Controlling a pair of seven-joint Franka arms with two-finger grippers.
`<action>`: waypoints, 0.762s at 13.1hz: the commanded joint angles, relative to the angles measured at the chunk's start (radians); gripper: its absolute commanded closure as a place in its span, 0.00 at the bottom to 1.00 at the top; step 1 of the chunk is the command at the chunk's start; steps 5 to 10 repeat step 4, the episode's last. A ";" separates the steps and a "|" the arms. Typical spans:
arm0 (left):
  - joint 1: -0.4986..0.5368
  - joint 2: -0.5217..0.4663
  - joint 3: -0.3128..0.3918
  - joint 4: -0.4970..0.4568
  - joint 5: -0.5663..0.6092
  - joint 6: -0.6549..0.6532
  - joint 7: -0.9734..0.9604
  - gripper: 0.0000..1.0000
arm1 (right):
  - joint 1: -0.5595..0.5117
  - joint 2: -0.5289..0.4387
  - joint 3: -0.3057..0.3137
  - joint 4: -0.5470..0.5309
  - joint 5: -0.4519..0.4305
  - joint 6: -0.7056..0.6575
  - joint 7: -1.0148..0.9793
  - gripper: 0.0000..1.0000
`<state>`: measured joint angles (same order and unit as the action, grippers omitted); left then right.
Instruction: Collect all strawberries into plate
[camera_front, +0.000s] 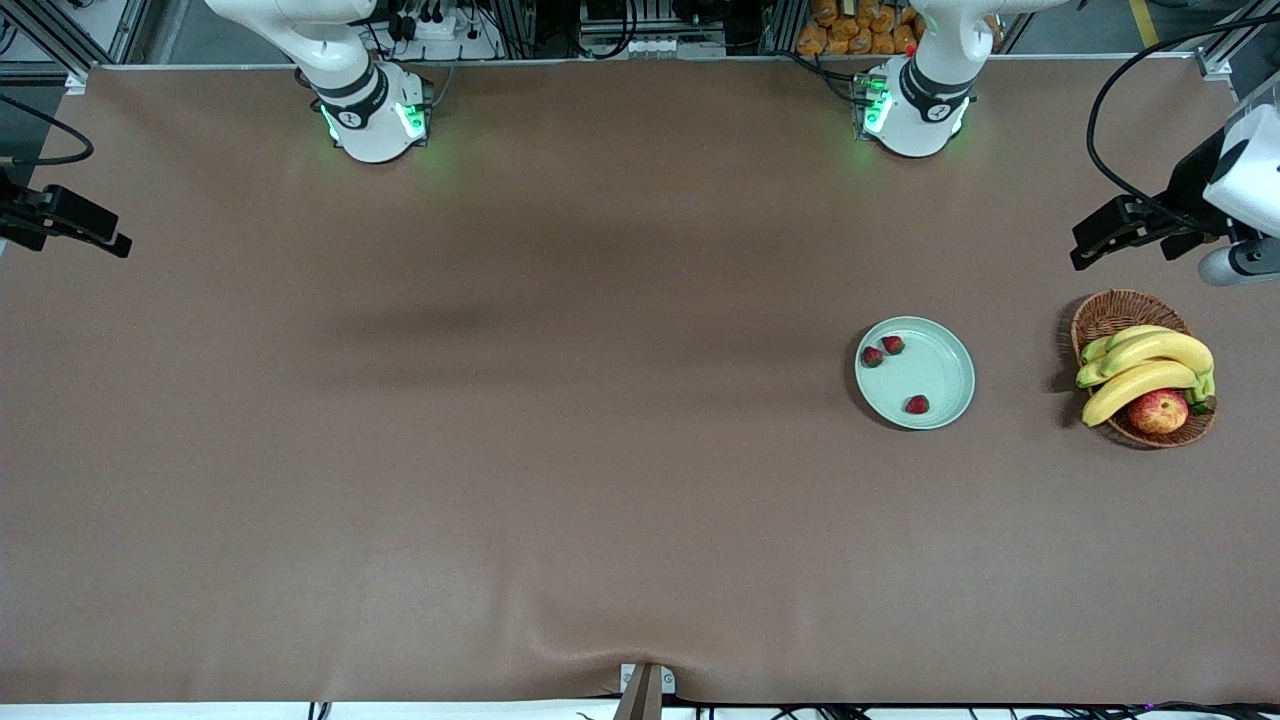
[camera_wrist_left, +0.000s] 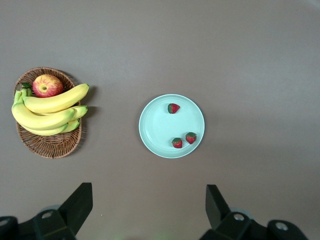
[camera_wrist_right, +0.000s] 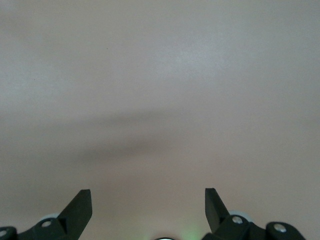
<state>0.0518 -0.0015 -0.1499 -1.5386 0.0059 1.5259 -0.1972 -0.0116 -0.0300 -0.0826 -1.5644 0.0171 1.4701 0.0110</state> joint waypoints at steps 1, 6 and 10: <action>-0.003 -0.021 0.010 -0.005 -0.001 -0.007 0.047 0.00 | -0.002 -0.004 0.003 0.006 0.014 -0.005 0.004 0.00; -0.003 -0.020 0.010 0.005 0.003 -0.010 0.045 0.00 | -0.002 -0.004 0.003 0.006 0.014 -0.005 0.004 0.00; -0.003 -0.020 0.010 0.005 0.003 -0.010 0.045 0.00 | -0.002 -0.004 0.003 0.006 0.014 -0.005 0.004 0.00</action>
